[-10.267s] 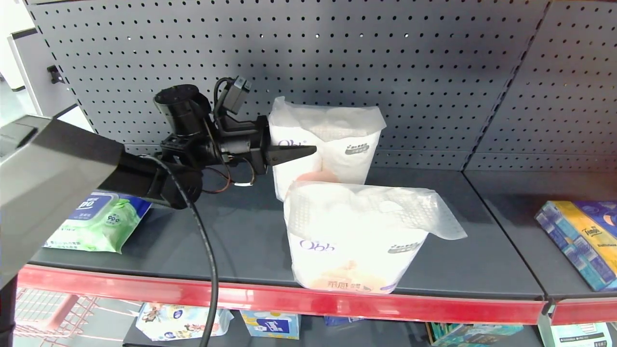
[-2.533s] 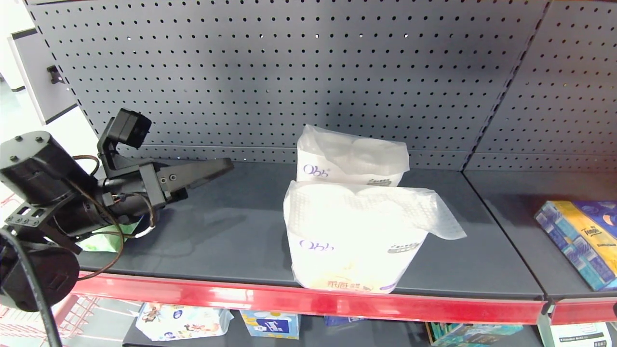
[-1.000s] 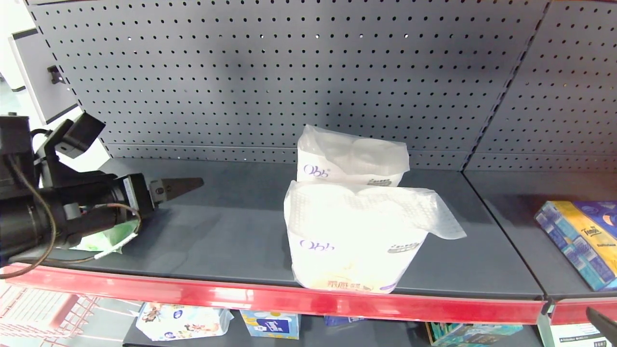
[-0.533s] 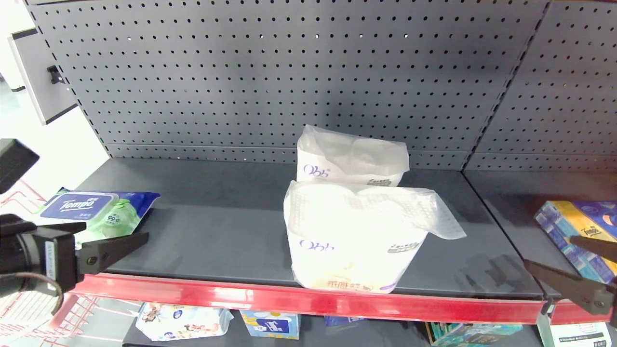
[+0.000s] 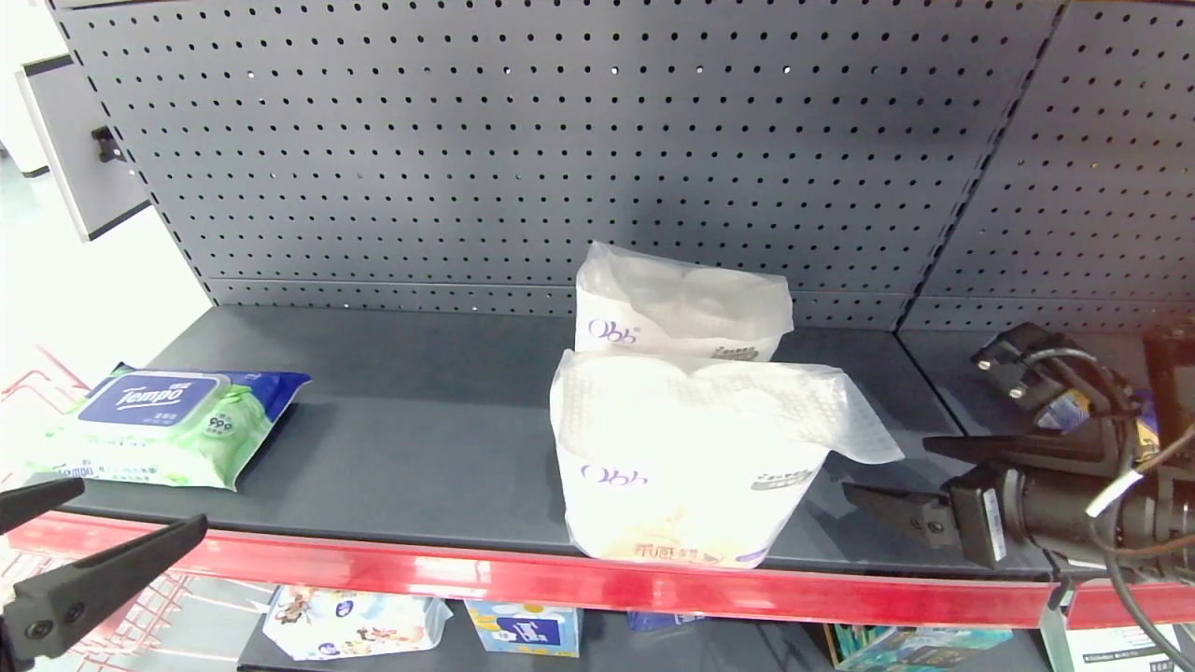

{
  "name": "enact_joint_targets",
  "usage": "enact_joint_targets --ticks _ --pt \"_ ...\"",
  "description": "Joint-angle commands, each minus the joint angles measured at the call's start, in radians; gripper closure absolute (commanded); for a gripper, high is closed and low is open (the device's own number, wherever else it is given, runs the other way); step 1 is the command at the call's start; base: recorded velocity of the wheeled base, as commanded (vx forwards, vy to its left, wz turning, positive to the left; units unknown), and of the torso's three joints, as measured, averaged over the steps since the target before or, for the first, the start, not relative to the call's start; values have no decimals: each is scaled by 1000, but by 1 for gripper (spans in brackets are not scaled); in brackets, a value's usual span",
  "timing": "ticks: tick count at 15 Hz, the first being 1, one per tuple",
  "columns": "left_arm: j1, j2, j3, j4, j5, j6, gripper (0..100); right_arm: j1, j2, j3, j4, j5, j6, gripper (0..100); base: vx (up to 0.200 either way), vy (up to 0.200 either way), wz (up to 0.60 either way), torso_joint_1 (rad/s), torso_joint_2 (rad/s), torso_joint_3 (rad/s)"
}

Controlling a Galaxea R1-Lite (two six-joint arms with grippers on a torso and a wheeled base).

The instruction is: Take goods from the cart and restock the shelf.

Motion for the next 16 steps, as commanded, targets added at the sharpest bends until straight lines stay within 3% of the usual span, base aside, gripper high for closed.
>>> enact_joint_targets --ticks 1,16 --pt "0 -18 3 -1 2 1 0 41 82 -28 0 -3 -2 0 0 0 0 0 0 0" --pt "1 -18 3 -3 2 -1 0 107 149 -71 0 -35 -2 0 0 0 0 0 0 0"
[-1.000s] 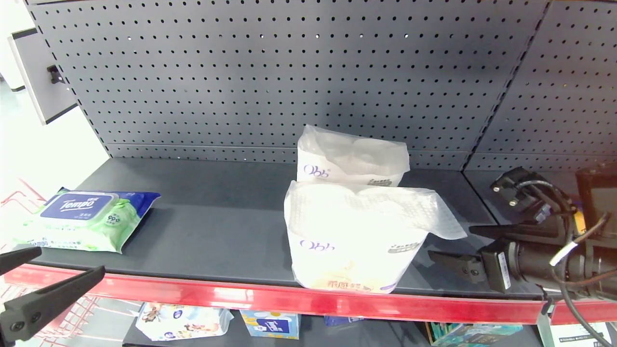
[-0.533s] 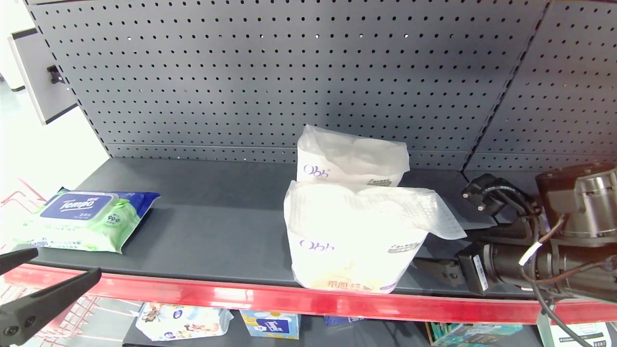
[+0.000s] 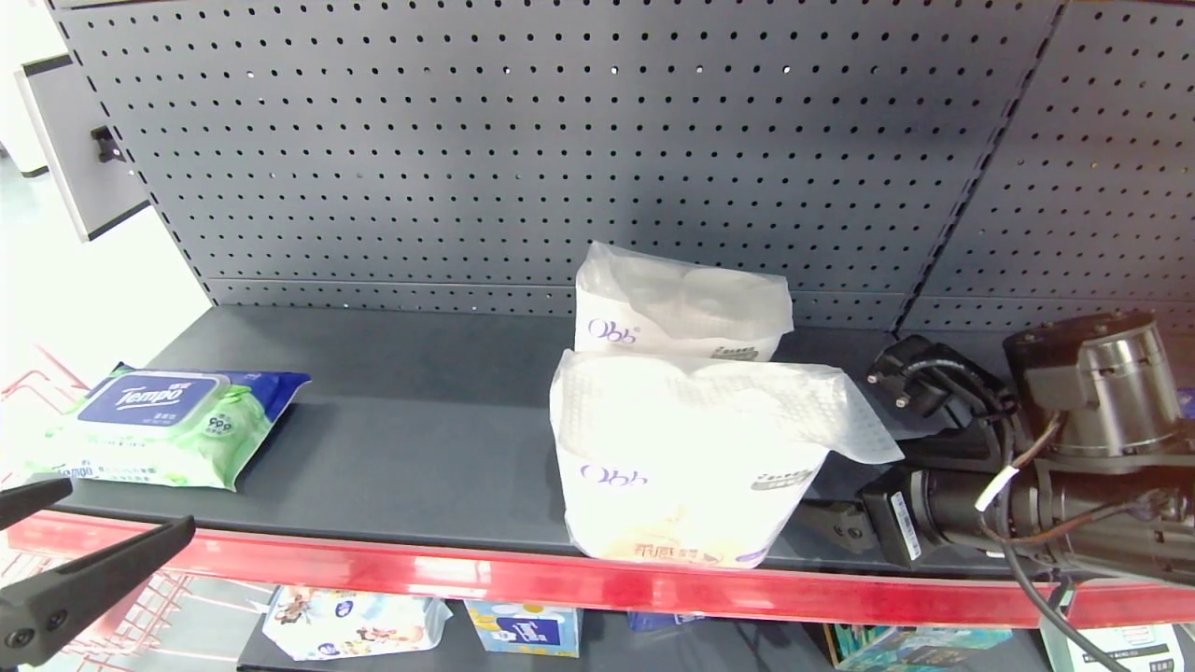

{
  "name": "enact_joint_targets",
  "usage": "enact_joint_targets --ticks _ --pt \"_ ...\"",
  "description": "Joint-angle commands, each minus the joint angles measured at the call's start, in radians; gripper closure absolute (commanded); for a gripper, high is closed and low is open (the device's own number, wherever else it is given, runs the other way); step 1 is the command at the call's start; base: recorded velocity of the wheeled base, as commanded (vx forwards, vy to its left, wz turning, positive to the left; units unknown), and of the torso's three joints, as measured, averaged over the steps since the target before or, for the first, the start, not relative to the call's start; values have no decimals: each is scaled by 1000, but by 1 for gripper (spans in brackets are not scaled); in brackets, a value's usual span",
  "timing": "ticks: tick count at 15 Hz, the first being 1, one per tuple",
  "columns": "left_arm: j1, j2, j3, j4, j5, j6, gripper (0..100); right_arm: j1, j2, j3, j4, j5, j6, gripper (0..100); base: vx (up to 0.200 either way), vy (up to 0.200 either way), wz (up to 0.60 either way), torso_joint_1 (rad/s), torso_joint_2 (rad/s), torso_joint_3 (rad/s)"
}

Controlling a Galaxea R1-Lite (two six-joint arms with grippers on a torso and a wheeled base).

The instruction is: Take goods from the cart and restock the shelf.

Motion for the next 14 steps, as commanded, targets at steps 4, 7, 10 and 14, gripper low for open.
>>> enact_joint_targets --ticks 4,7,10,14 --pt "1 5 -3 0 1 0 0 5 11 -11 0 0 1 0 0 0 0 0 0 0" --pt "1 5 -4 0 3 0 0 5 16 -12 0 1 1 0 0 0 0 0 0 0" --pt "1 -3 -4 0 3 0 0 5 31 -28 0 0 0 0 0 0 0 0 0 0" --pt "1 -10 -1 0 3 0 0 3 43 -37 0 -2 0 0 0 0 0 0 0 0"
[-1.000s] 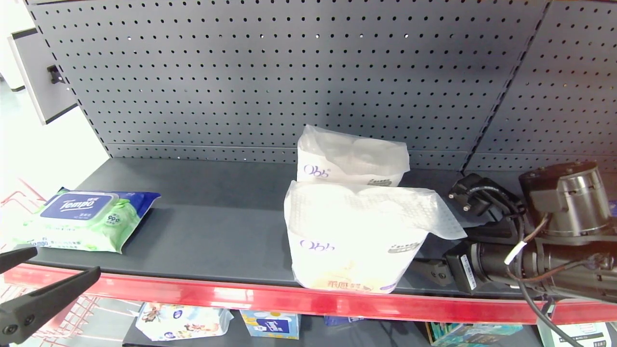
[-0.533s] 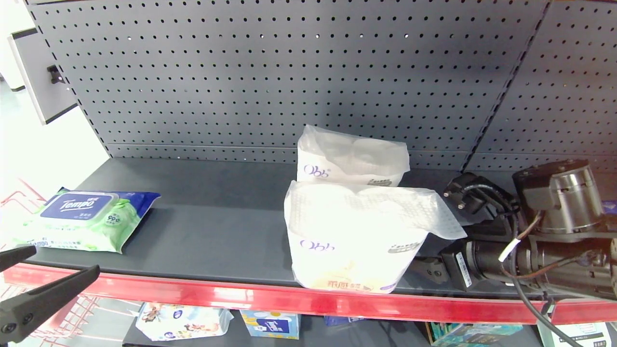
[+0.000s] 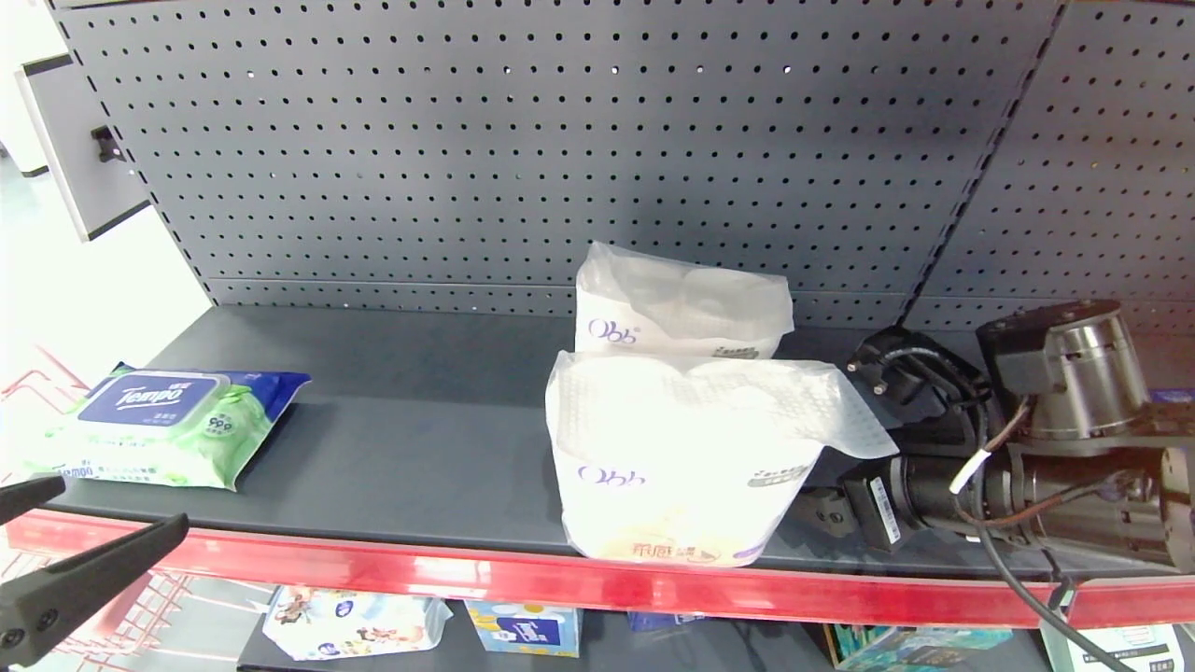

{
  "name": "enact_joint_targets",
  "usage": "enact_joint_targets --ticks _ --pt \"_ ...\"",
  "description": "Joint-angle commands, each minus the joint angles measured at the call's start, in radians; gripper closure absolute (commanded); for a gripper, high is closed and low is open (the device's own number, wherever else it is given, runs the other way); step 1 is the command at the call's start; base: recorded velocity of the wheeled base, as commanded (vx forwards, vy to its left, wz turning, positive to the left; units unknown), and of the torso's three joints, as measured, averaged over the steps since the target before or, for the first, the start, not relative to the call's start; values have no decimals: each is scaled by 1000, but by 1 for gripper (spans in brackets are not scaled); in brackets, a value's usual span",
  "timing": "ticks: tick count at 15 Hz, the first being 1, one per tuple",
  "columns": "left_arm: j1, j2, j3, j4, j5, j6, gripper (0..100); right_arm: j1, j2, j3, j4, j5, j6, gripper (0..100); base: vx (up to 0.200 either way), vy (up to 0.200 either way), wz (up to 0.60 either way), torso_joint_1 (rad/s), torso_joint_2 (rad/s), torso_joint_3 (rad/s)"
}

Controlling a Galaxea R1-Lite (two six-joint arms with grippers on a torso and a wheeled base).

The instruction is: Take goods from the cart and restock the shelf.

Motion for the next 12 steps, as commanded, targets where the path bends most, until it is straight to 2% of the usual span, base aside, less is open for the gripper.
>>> enact_joint_targets --ticks 1,12 --pt "0 -6 1 0 0 0 0 -3 0 12 0 -10 1 0 0 0 0 0 0 0" --pt "0 -14 4 0 0 -1 0 19 4 9 0 -24 1 0 0 0 0 0 0 0"
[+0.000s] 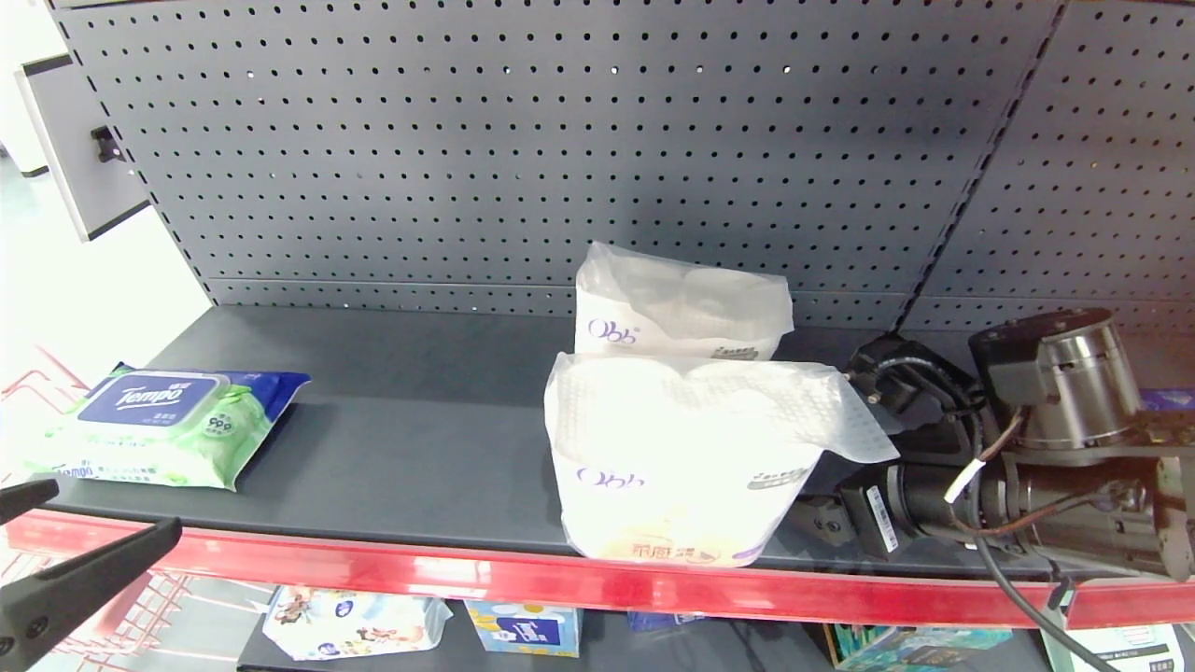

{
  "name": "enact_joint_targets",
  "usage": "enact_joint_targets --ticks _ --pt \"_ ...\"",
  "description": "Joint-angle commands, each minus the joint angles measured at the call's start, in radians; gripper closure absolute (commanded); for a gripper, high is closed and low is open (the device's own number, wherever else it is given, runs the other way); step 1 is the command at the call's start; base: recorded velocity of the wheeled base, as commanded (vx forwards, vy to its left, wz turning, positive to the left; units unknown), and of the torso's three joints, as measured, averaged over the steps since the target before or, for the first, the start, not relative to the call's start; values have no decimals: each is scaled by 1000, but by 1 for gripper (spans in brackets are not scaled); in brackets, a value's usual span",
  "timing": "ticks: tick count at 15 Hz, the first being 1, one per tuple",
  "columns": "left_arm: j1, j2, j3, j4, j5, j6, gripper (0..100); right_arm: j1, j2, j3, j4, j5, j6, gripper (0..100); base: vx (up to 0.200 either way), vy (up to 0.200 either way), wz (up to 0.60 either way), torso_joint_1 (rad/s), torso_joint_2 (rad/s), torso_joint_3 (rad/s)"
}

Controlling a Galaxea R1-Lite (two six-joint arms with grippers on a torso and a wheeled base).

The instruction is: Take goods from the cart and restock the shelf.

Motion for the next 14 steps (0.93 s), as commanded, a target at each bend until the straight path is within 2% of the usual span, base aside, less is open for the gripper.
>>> enact_joint_targets --ticks 1,10,12,14 --pt "0 2 -1 -1 1 0 0 1 0 -1 0 0 0 0 0 0 0 0 0 0" --pt "0 0 1 -1 1 0 0 1 -3 10 0 0 -2 0 0 0 0 0 0 0" --pt "0 2 -1 -1 -1 0 0 -44 -39 54 -6 0 -2 0 0 0 0 0 0 0" --pt "0 -7 2 -2 1 0 0 -119 -131 111 -69 -2 -3 0 0 0 0 0 0 0"
